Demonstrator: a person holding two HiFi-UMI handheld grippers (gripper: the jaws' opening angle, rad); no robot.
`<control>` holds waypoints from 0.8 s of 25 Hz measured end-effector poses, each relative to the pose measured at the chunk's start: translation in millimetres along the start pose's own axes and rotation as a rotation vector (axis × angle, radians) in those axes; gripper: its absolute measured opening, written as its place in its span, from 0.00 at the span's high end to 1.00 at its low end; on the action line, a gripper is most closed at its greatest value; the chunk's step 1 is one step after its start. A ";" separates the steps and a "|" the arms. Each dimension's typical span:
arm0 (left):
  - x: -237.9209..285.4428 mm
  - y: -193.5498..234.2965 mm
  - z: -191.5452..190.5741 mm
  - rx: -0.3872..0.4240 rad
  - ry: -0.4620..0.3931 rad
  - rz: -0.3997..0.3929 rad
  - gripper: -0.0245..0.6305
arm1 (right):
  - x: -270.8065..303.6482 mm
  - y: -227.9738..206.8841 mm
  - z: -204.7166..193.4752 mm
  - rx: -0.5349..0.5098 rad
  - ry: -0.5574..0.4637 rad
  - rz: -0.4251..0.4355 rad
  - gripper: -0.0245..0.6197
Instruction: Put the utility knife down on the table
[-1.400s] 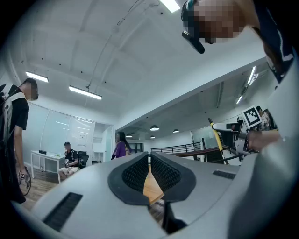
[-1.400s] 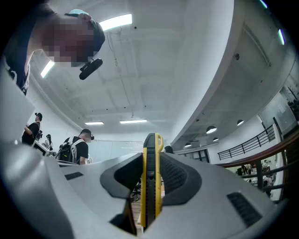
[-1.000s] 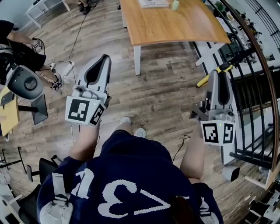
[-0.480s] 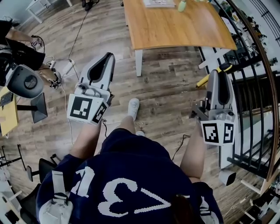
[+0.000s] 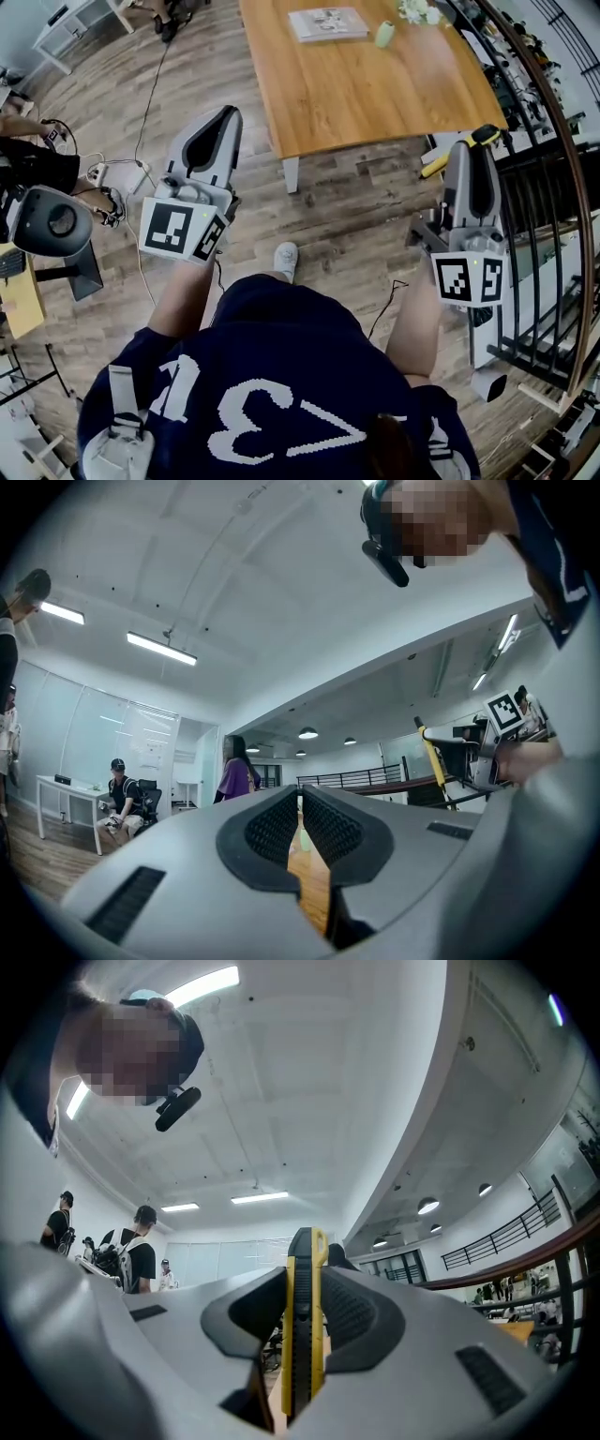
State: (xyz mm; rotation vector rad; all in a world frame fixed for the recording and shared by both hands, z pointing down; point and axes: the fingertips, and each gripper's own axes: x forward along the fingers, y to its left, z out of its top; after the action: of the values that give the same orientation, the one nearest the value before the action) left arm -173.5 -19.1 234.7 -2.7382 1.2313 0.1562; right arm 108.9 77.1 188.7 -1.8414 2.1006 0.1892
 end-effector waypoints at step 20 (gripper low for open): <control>146.0 77.2 -46.8 -0.029 0.040 0.071 0.92 | 177.9 -68.6 -66.6 0.046 0.054 0.094 0.77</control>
State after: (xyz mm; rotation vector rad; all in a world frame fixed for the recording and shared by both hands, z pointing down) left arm -133.1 -184.9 252.9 -2.7359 1.3479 0.1285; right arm 147.0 -120.9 199.2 -1.7416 2.2109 0.1142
